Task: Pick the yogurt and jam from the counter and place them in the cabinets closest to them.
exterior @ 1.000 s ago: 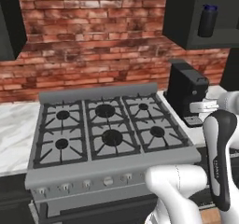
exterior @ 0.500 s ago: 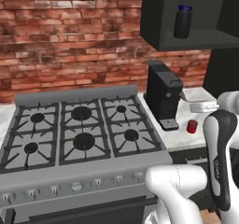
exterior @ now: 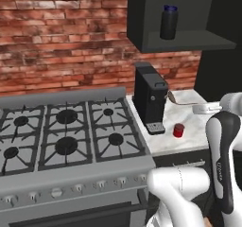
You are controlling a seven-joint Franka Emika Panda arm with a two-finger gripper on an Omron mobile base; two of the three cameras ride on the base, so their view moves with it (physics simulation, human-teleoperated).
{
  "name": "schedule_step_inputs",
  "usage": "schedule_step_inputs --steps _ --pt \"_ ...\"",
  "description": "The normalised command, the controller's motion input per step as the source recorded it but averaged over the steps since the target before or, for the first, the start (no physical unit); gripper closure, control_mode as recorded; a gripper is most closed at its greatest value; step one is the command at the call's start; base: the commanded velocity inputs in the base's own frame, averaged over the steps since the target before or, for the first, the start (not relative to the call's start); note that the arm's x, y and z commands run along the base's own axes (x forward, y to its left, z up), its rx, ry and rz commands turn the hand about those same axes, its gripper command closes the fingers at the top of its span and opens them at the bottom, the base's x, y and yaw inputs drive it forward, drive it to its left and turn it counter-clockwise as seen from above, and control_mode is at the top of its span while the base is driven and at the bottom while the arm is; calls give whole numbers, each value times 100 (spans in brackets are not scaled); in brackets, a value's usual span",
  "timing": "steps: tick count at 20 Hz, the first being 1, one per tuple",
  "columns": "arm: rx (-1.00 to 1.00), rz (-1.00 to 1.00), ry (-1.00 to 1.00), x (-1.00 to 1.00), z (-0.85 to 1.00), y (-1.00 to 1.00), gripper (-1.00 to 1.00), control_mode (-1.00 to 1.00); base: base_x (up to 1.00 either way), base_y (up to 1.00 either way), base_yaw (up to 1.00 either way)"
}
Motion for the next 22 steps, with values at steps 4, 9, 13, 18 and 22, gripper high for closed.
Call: schedule_step_inputs --steps 4,9,13,18,22 --pt "0 0 0 0 0 0 -100 100 0 -35 0" --pt "0 0 0 0 0 0 -100 100 2 -2 0" --pt "0 0 0 0 0 0 -100 100 34 0 0" --pt "0 0 0 0 0 0 -100 100 44 0 0" --pt "0 0 0 0 0 0 -100 100 40 0 0"
